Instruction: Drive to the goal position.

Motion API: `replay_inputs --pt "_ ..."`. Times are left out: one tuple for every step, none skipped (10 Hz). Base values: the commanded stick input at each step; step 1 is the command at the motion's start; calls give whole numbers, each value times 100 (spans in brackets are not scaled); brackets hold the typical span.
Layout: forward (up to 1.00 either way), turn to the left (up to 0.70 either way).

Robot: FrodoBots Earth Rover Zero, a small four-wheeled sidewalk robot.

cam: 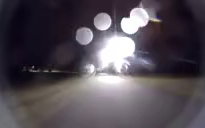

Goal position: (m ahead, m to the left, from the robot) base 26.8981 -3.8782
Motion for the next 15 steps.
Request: replay_inputs --pt "100 0" --pt "100 0" --pt "100 0" --pt "100 0" --pt "100 0" --pt "100 0" --pt "100 0" --pt "100 0" --pt "100 0" --pt "100 0" --pt "100 0" --pt "100 0" --pt "100 0" --pt "100 0" --pt "100 0"
